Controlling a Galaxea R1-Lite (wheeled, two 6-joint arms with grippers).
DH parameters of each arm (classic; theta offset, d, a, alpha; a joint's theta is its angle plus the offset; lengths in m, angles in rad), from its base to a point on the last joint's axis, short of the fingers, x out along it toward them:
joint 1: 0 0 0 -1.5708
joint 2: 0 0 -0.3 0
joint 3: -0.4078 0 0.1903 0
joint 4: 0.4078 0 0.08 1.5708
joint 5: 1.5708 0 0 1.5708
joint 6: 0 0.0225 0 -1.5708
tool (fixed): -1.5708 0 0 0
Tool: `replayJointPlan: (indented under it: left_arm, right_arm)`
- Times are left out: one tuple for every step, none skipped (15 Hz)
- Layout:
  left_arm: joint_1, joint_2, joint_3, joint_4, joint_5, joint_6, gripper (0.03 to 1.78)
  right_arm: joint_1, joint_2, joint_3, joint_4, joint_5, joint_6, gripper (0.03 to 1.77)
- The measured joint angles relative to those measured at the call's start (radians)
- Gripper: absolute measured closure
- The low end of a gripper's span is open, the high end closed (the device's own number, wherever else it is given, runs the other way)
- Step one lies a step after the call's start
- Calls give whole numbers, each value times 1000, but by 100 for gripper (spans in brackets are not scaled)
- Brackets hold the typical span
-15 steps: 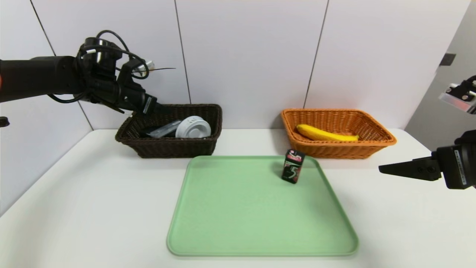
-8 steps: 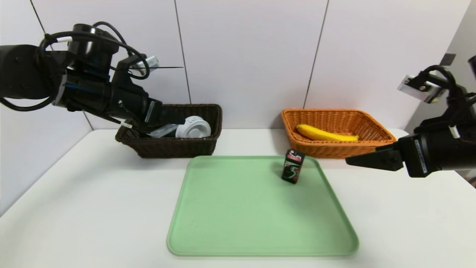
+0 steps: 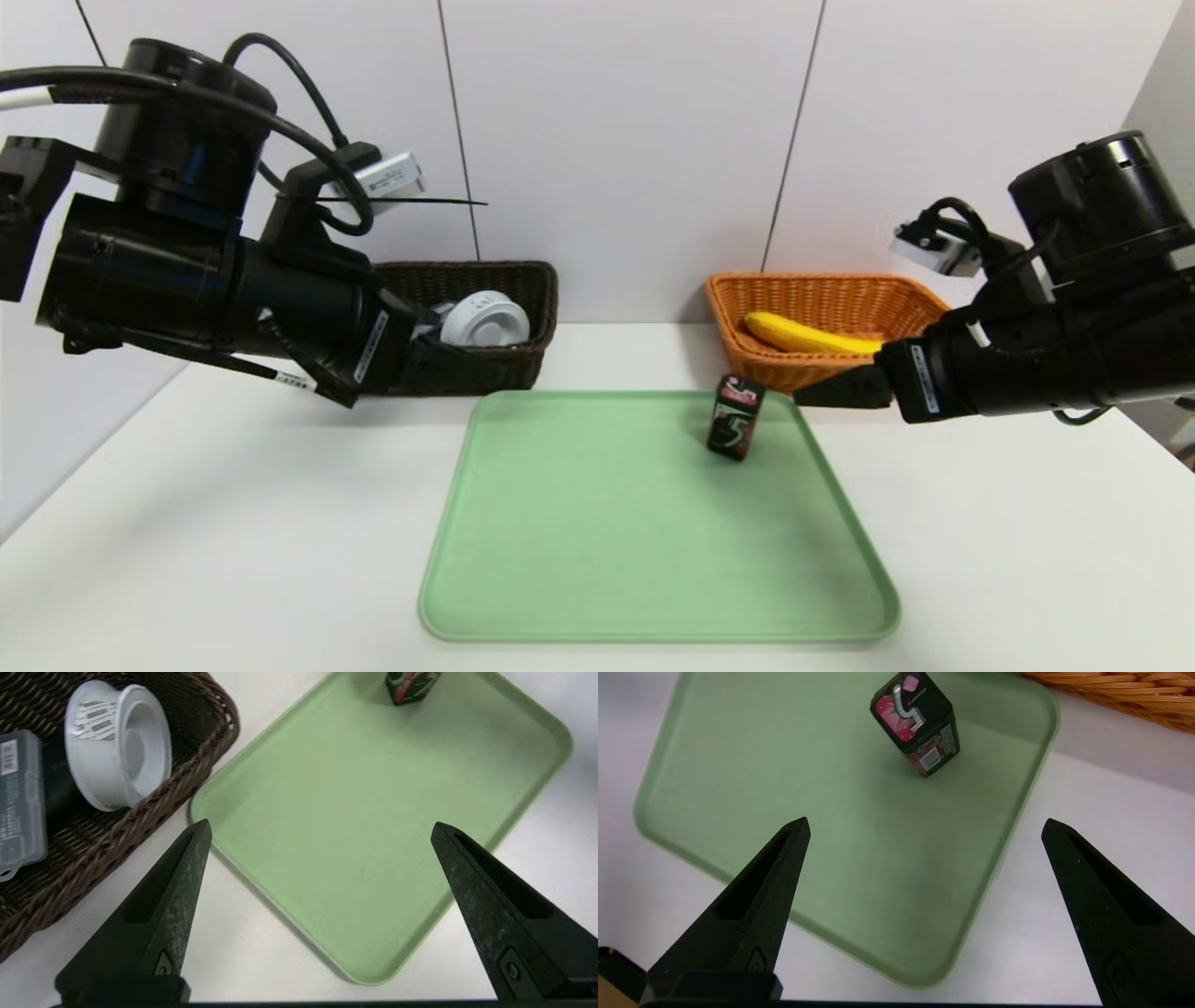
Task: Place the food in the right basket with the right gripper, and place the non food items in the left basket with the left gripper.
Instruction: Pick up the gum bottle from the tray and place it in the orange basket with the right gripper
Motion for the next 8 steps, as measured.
replayJointPlan:
  left_arm:
    - [-17, -8, 6, 0, 0, 0, 14]
    - [-28, -13, 9, 0, -3, 0, 14]
    - [-35, -16, 10, -1, -4, 0, 14]
    - [-39, -19, 11, -1, -6, 0, 14]
    - [-41, -21, 11, -1, -5, 0, 14]
    - [-42, -24, 11, -1, -5, 0, 13]
    - [-43, -28, 11, 0, -5, 1, 13]
    - [-43, -32, 11, 2, -4, 2, 12]
  right_arm:
    - [7, 18, 0, -11, -18, 5, 9]
    - [17, 33, 2, -22, -34, 7, 9]
    - [27, 47, 4, -33, -46, 7, 9]
    - [38, 62, 6, -47, -60, 8, 9]
    - [50, 77, 8, -68, -71, 9, 9]
    - [62, 92, 9, -89, -75, 11, 9]
    - [73, 106, 10, -103, -79, 14, 9]
    - [85, 121, 11, -112, -86, 16, 9]
